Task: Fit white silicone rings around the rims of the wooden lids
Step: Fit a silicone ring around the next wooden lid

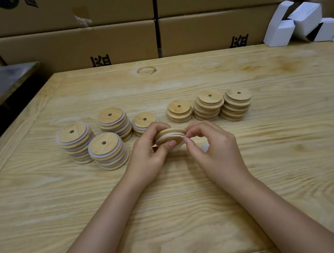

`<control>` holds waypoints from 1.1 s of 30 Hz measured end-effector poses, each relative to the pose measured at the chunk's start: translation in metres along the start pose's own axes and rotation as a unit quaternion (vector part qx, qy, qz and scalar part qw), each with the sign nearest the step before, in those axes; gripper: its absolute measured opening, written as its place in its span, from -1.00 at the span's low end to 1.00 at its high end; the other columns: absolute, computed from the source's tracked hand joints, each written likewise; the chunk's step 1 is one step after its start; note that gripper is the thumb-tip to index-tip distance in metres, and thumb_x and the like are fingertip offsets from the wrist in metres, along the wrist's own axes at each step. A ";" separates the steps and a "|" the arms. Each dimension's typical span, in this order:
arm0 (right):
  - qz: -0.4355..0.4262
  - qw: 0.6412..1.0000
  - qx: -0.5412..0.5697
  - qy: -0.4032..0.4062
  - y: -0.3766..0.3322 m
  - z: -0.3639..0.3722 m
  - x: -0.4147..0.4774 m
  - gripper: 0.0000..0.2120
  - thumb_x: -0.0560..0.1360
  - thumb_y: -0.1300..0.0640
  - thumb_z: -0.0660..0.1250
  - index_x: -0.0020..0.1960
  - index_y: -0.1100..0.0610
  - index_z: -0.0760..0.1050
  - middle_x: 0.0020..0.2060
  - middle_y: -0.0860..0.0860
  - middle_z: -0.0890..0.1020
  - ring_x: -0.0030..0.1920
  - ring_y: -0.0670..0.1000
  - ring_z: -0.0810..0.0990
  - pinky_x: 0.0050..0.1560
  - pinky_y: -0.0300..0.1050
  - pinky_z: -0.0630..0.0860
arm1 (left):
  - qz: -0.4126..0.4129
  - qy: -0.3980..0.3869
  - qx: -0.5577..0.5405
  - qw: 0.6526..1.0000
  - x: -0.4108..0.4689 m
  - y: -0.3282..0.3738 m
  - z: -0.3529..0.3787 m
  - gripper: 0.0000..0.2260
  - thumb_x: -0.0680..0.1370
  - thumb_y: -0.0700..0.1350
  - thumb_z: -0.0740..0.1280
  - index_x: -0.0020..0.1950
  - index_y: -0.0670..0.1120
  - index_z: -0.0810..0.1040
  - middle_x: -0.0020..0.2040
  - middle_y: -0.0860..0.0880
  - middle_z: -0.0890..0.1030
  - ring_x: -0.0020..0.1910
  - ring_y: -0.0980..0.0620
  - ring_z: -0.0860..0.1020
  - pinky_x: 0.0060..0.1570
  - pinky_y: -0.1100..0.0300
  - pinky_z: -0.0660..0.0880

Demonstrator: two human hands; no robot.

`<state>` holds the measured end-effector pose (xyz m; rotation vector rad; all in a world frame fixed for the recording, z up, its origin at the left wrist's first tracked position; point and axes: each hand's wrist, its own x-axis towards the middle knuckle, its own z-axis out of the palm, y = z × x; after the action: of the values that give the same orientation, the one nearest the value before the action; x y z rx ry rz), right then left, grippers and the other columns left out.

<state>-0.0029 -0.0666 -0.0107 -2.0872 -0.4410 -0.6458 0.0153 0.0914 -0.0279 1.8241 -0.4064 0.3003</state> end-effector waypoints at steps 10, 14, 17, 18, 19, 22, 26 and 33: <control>0.059 0.996 0.070 -0.010 0.000 -0.003 0.005 -0.92 0.38 0.34 0.41 -0.22 0.18 0.59 -0.23 -0.06 0.64 -0.13 -0.12 0.61 0.00 -0.19 0.55 | -0.014 -0.019 -0.034 0.999 0.000 -0.003 0.001 -0.83 0.45 -0.16 0.28 -0.02 0.08 0.42 -0.21 0.27 0.51 -0.21 0.22 0.44 -0.15 0.27 0.39; 0.047 0.997 0.051 -0.028 0.000 -0.006 0.007 -0.92 0.38 0.33 0.41 -0.21 0.17 0.58 -0.22 -0.07 0.64 -0.13 -0.12 0.60 -0.01 -0.15 0.56 | -0.019 -0.018 -0.060 0.998 0.000 -0.002 0.000 -0.83 0.45 -0.17 0.28 -0.01 0.04 0.43 -0.21 0.21 0.50 -0.19 0.19 0.44 -0.12 0.24 0.39; 0.053 0.996 0.041 -0.051 0.000 -0.009 0.009 -0.93 0.39 0.30 0.41 -0.20 0.16 0.58 -0.21 -0.06 0.64 -0.13 -0.10 0.61 0.00 -0.10 0.56 | -0.024 -0.017 -0.071 0.997 -0.001 0.000 0.001 -0.84 0.45 -0.18 0.29 -0.01 0.01 0.43 -0.18 0.11 0.49 -0.17 0.15 0.45 -0.10 0.20 0.40; 0.059 0.996 0.043 -0.058 0.001 -0.010 0.009 -0.93 0.40 0.29 0.41 -0.19 0.15 0.58 -0.21 -0.05 0.64 -0.13 -0.09 0.61 -0.01 -0.10 0.56 | -0.025 -0.017 -0.070 0.997 -0.001 0.000 0.002 -0.84 0.45 -0.18 0.29 -0.01 0.02 0.43 -0.18 0.10 0.49 -0.17 0.15 0.45 -0.10 0.19 0.40; 0.065 0.995 0.045 -0.063 0.001 -0.011 0.009 -0.92 0.40 0.29 0.41 -0.19 0.14 0.57 -0.21 -0.05 0.64 -0.14 -0.09 0.61 -0.02 -0.11 0.56 | -0.024 -0.017 -0.068 0.997 -0.001 0.000 0.003 -0.84 0.45 -0.18 0.29 -0.02 0.02 0.43 -0.18 0.11 0.49 -0.18 0.15 0.45 -0.11 0.21 0.40; 0.092 0.991 0.060 -0.072 0.000 -0.011 0.009 -0.89 0.42 0.26 0.39 -0.19 0.07 0.53 -0.23 -0.08 0.63 -0.17 -0.14 0.60 -0.05 -0.20 0.54 | -0.024 -0.018 -0.064 0.998 -0.001 -0.001 0.004 -0.84 0.45 -0.16 0.29 -0.01 0.02 0.43 -0.18 0.11 0.50 -0.19 0.18 0.45 -0.13 0.27 0.41; 0.132 0.985 0.083 -0.074 -0.003 -0.005 0.005 -0.83 0.44 0.22 0.37 -0.19 0.00 0.43 -0.24 -0.10 0.59 -0.18 -0.12 0.58 -0.09 -0.23 0.51 | -0.037 -0.020 -0.084 0.996 -0.002 -0.001 0.006 -0.85 0.46 -0.14 0.29 0.00 -0.01 0.40 -0.16 0.06 0.50 -0.19 0.15 0.46 -0.13 0.21 0.44; 0.114 0.992 0.048 -0.024 -0.004 -0.001 0.002 -0.92 0.43 0.26 0.37 -0.15 0.12 0.49 -0.24 -0.04 0.62 -0.19 -0.09 0.59 -0.12 -0.27 0.49 | -0.050 -0.047 -0.087 0.994 -0.004 -0.001 0.007 -0.83 0.47 -0.05 0.31 0.01 0.02 0.39 -0.13 0.02 0.52 -0.16 0.09 0.47 -0.13 0.14 0.46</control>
<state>-0.0041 -0.0651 -0.0065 -2.0272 -0.2514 -0.4322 0.0117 0.0858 -0.0322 1.6856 -0.3928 0.1068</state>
